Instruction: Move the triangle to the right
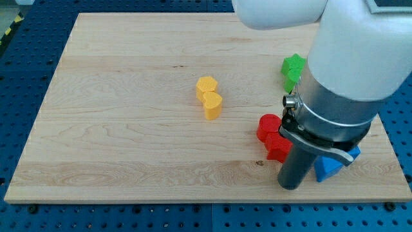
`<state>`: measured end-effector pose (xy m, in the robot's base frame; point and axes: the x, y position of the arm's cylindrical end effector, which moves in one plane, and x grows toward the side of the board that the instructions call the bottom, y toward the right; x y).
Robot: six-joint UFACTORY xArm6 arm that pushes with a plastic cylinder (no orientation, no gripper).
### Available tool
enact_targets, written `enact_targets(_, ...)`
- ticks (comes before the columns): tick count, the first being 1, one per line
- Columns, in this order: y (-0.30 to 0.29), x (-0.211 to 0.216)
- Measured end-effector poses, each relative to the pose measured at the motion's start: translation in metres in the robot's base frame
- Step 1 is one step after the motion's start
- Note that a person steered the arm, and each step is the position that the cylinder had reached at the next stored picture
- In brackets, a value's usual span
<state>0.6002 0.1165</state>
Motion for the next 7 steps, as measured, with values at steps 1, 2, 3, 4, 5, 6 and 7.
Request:
enact_targets(1,0.014,0.0)
enact_targets(2,0.039,0.0)
enact_targets(3,0.053,0.0)
enact_targets(4,0.06,0.0)
enact_targets(5,0.06,0.0)
enact_targets(6,0.062,0.0)
enact_targets(7,0.062,0.0)
